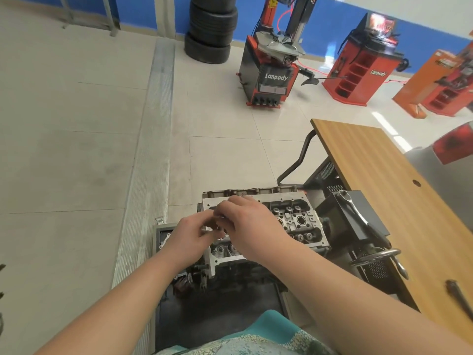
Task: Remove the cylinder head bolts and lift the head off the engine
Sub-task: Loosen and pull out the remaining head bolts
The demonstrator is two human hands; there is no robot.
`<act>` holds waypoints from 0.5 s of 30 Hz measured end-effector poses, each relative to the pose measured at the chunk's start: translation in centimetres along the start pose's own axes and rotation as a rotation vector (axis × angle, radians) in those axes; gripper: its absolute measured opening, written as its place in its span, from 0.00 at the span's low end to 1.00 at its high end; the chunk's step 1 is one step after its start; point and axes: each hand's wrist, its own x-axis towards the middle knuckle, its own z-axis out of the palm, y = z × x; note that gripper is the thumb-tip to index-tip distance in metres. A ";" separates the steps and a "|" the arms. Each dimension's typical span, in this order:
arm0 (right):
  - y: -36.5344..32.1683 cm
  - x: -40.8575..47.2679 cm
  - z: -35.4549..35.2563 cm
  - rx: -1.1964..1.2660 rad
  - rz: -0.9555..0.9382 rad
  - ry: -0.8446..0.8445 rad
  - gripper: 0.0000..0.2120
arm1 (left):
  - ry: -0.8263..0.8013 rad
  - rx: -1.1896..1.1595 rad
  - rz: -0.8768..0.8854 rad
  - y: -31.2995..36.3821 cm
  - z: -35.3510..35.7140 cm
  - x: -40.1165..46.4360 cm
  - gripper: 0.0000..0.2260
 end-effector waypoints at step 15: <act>-0.6 1.0 -1.6 -0.281 0.030 -0.151 0.10 | -0.137 0.041 0.015 0.8 -0.7 0.5 0.17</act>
